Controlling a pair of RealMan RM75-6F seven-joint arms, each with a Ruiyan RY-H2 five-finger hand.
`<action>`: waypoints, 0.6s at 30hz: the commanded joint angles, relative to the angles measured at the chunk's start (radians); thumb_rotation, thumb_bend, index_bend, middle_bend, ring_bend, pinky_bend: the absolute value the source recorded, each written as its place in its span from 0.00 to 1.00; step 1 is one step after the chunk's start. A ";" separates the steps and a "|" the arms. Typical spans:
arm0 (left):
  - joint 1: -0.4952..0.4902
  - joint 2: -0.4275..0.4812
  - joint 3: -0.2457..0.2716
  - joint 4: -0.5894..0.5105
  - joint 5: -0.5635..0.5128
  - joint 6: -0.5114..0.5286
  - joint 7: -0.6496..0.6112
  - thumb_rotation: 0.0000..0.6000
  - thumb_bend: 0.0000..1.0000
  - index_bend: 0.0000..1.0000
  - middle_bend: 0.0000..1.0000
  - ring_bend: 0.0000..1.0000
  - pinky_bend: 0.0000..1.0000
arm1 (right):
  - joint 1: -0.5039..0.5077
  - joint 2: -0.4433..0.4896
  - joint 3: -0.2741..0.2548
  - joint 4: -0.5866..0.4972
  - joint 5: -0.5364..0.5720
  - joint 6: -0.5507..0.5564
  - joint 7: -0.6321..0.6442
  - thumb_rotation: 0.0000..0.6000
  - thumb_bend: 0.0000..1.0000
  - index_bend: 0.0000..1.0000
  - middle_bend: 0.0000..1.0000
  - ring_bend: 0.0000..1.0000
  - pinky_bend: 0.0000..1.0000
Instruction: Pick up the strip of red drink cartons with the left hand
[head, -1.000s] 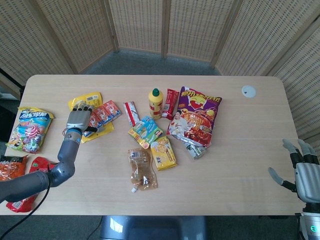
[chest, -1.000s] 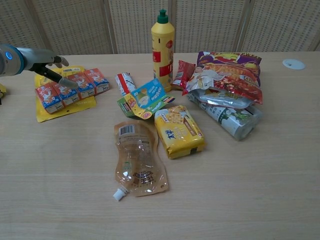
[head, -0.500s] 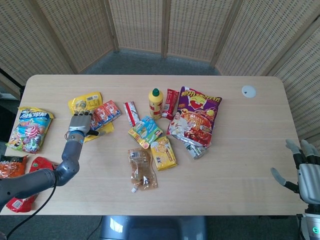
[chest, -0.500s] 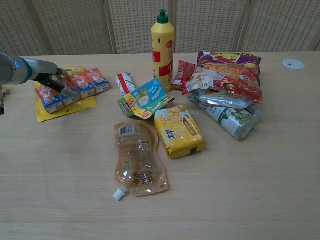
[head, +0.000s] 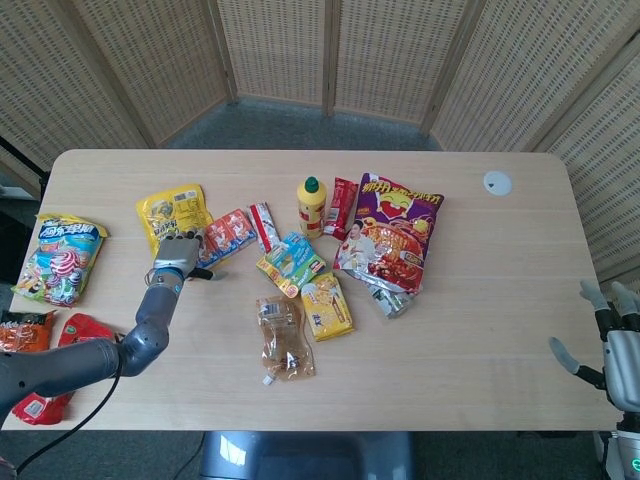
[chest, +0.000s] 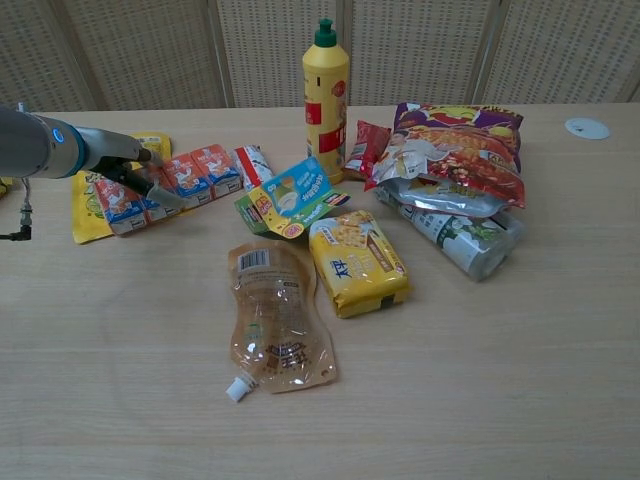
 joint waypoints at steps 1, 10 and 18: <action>0.002 0.008 -0.007 -0.018 0.051 0.021 -0.030 0.39 0.07 0.00 0.00 0.00 0.00 | -0.002 0.002 0.001 0.001 -0.001 0.001 0.004 0.06 0.26 0.09 0.25 0.00 0.00; 0.026 -0.025 0.019 -0.024 0.199 0.181 -0.044 0.42 0.07 0.00 0.00 0.00 0.00 | 0.005 -0.004 0.008 0.016 -0.007 -0.007 0.021 0.07 0.26 0.09 0.25 0.00 0.00; 0.045 -0.061 0.038 -0.006 0.241 0.211 -0.010 0.49 0.07 0.00 0.00 0.00 0.00 | 0.002 -0.003 0.010 0.021 -0.016 0.000 0.036 0.07 0.26 0.09 0.25 0.00 0.00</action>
